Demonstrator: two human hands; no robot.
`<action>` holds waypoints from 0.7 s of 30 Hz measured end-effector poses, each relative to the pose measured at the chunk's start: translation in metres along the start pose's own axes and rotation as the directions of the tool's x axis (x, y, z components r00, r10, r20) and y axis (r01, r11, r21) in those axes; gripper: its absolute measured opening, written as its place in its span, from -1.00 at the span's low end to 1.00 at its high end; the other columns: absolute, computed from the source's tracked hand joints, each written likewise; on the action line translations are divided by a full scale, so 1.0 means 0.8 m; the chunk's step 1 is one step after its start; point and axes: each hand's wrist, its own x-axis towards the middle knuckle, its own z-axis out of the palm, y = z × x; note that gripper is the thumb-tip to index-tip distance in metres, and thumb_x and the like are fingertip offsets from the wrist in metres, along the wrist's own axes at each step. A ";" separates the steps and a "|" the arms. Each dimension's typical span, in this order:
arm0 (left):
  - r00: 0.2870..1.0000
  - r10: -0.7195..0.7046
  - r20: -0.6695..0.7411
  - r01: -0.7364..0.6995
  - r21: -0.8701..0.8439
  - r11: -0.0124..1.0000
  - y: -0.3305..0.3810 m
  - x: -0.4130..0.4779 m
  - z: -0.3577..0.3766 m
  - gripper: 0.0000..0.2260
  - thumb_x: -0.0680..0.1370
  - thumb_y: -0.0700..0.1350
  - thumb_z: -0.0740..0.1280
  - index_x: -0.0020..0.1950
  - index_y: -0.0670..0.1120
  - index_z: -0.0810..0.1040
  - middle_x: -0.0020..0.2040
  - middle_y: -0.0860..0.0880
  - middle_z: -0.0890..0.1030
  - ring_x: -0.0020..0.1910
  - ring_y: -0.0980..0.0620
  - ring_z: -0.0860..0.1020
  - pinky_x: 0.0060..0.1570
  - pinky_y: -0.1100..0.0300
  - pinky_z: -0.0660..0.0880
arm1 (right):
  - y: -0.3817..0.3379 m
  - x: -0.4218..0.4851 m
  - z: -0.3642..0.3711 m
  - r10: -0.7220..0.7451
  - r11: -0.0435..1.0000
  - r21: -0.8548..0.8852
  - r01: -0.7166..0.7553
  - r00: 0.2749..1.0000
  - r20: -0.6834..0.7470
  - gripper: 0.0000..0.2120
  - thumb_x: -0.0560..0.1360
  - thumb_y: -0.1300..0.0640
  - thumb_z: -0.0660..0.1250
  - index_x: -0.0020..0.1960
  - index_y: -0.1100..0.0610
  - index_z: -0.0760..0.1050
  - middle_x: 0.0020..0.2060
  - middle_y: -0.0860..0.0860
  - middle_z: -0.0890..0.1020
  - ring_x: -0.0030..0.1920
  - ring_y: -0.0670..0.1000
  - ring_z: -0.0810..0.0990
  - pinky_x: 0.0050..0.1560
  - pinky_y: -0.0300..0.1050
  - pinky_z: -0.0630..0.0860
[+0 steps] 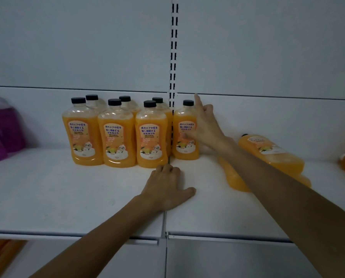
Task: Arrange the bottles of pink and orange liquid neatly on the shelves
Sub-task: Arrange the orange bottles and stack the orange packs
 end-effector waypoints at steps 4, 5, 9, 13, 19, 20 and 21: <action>0.997 0.005 -0.072 -0.017 -0.160 0.987 0.023 0.017 -0.015 -0.45 0.54 0.17 0.23 0.43 -0.08 0.25 0.42 -0.07 0.32 0.37 -0.06 0.30 0.34 0.06 0.31 | 0.018 -0.012 -0.065 0.028 1.000 -0.014 -0.028 0.998 0.054 -0.06 0.47 -0.07 0.39 0.55 0.05 -0.21 0.46 0.19 0.12 0.38 0.15 0.29 0.28 -0.11 0.27; 0.994 0.025 -0.109 -0.047 -0.203 0.978 0.037 0.026 -0.020 -0.48 0.55 0.14 0.23 0.42 -0.09 0.28 0.41 -0.08 0.34 0.36 -0.05 0.32 0.31 0.08 0.32 | 0.029 -0.017 -0.085 0.031 0.998 -0.059 -0.028 0.998 0.058 -0.11 0.48 -0.09 0.37 0.56 0.05 -0.15 0.48 0.18 0.12 0.42 0.15 0.25 0.32 -0.07 0.25; 0.994 0.033 -0.106 -0.082 -0.505 0.859 0.116 0.062 -0.031 -0.51 0.57 0.11 0.21 0.43 -0.10 0.29 0.38 -0.08 0.41 0.32 -0.04 0.39 0.18 0.12 0.36 | 0.091 -0.046 -0.144 0.145 0.975 -0.181 -0.131 0.987 0.068 -0.23 0.47 -0.17 0.34 0.52 0.09 0.08 0.44 0.16 0.27 0.39 0.15 0.33 0.30 0.03 0.34; 0.994 0.058 -0.090 -0.095 -0.490 0.867 0.171 0.083 -0.006 -0.46 0.54 0.21 0.15 0.38 -0.11 0.35 0.34 -0.12 0.42 0.27 -0.11 0.40 0.23 -0.02 0.41 | 0.146 -0.085 -0.158 0.362 0.906 -0.261 -0.332 0.929 0.075 -0.22 0.43 -0.30 0.28 0.49 0.09 0.16 0.37 0.13 0.41 0.31 0.16 0.43 0.23 0.05 0.42; 0.997 -0.004 -0.073 -0.039 -0.586 0.810 0.184 0.085 0.023 -0.27 0.44 0.40 0.00 0.36 -0.10 0.40 0.38 -0.13 0.38 0.33 -0.13 0.35 0.31 -0.12 0.34 | 0.168 -0.088 -0.147 0.530 0.845 -0.081 -0.528 0.806 0.264 -0.18 0.39 -0.41 0.21 0.43 0.13 0.27 0.37 0.10 0.40 0.28 0.14 0.43 0.15 0.00 0.40; 0.998 -0.015 -0.064 -0.027 -0.609 0.792 0.182 0.086 0.024 -0.28 0.45 0.40 0.02 0.39 -0.10 0.38 0.41 -0.12 0.35 0.36 -0.12 0.32 0.33 -0.12 0.32 | 0.168 -0.086 -0.145 0.522 0.849 -0.087 -0.521 0.804 0.283 -0.20 0.38 -0.42 0.20 0.38 0.14 0.33 0.31 0.09 0.45 0.23 0.13 0.47 0.09 -0.02 0.42; 0.998 -0.028 -0.051 -0.011 -0.632 0.775 0.182 0.087 0.022 -0.26 0.45 0.40 0.03 0.40 -0.10 0.37 0.42 -0.11 0.33 0.37 -0.12 0.31 0.33 -0.13 0.31 | 0.167 -0.084 -0.142 0.509 0.857 -0.078 -0.510 0.813 0.284 -0.24 0.39 -0.41 0.20 0.34 0.15 0.38 0.26 0.09 0.49 0.19 0.12 0.49 0.06 -0.04 0.43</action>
